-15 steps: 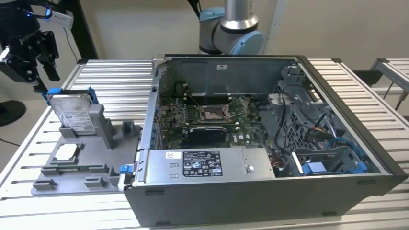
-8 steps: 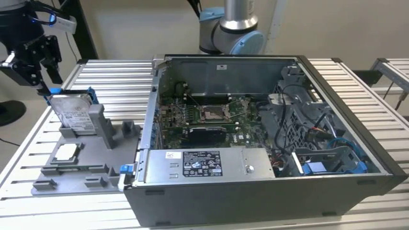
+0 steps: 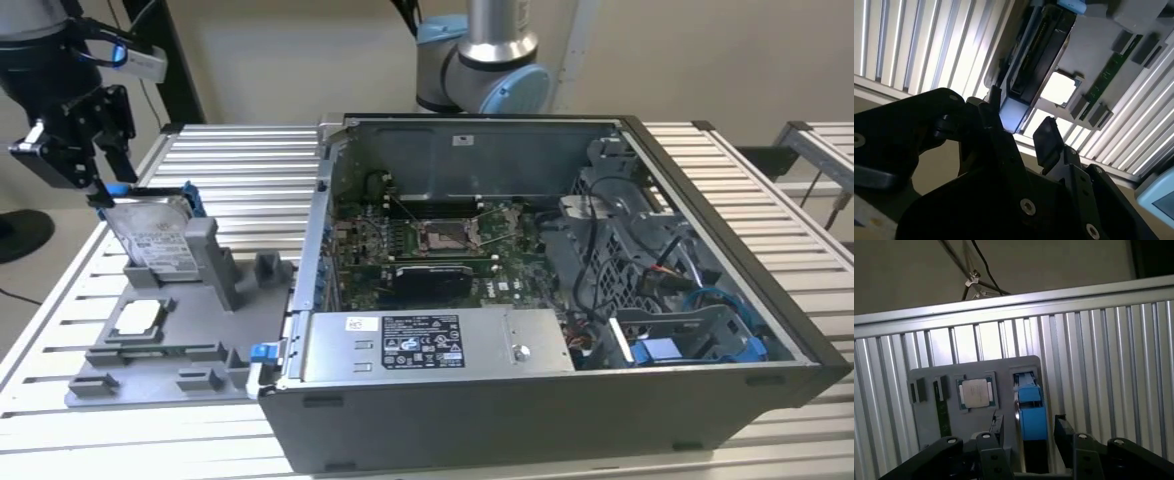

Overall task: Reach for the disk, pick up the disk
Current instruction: 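Pick up the disk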

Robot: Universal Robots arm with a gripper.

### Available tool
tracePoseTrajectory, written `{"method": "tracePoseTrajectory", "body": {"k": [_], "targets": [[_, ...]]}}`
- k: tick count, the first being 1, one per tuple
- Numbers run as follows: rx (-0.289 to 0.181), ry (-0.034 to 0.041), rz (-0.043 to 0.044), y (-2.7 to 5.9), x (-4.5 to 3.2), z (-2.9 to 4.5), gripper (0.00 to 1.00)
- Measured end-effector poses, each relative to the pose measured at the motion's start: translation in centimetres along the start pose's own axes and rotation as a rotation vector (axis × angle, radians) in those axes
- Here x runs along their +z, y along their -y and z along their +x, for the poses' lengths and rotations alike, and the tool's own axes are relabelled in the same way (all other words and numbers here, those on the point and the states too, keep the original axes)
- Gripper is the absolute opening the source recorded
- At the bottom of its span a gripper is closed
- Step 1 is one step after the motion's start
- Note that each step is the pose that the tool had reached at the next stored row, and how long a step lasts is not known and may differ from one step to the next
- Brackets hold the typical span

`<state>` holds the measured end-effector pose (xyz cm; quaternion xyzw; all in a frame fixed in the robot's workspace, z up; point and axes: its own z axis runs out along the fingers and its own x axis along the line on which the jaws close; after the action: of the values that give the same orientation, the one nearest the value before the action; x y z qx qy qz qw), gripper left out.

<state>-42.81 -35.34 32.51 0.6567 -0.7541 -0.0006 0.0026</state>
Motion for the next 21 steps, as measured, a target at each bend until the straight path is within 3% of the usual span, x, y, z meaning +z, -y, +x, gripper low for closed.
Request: {"method": "tracePoseTrajectory", "body": {"k": [21], "targets": [[-0.027,0.0007,0.0017,0.14,4.01,-0.32,1.0]]}}
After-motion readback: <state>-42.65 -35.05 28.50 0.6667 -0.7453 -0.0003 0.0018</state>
